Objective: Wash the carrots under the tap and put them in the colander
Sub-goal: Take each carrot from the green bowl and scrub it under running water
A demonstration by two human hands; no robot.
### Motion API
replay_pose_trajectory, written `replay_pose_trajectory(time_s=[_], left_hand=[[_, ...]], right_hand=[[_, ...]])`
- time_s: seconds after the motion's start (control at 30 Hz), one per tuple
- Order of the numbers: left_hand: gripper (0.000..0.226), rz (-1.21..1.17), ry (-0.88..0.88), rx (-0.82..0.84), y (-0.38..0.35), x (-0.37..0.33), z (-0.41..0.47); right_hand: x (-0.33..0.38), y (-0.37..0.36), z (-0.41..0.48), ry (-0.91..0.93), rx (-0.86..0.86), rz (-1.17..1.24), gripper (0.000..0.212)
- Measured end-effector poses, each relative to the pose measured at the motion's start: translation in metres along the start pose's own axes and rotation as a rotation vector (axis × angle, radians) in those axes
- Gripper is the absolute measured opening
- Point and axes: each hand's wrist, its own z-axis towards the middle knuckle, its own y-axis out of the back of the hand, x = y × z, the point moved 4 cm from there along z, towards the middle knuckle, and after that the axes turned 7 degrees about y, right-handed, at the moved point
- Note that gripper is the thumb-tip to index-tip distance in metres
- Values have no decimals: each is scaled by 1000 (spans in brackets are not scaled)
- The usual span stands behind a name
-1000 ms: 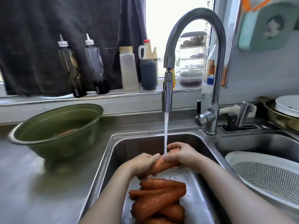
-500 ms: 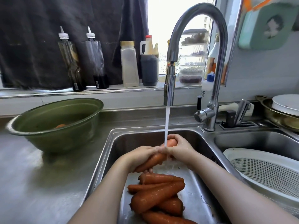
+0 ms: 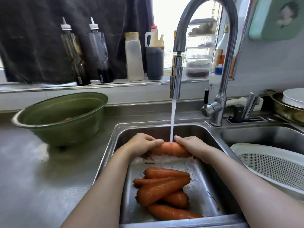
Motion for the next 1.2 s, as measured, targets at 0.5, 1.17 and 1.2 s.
replay_pose_trajectory(time_s=[0.5, 1.17, 1.2], left_hand=[[24, -297, -21, 27, -29, -18, -3], [35, -506, -65, -233, -54, -38, -2], [36, -527, -48, -244, -56, -39, -1]], right_hand=[[2, 1, -12, 115, 375, -257, 32], [0, -7, -10, 44, 385, -88, 28], [0, -6, -10, 38, 383, -94, 31]])
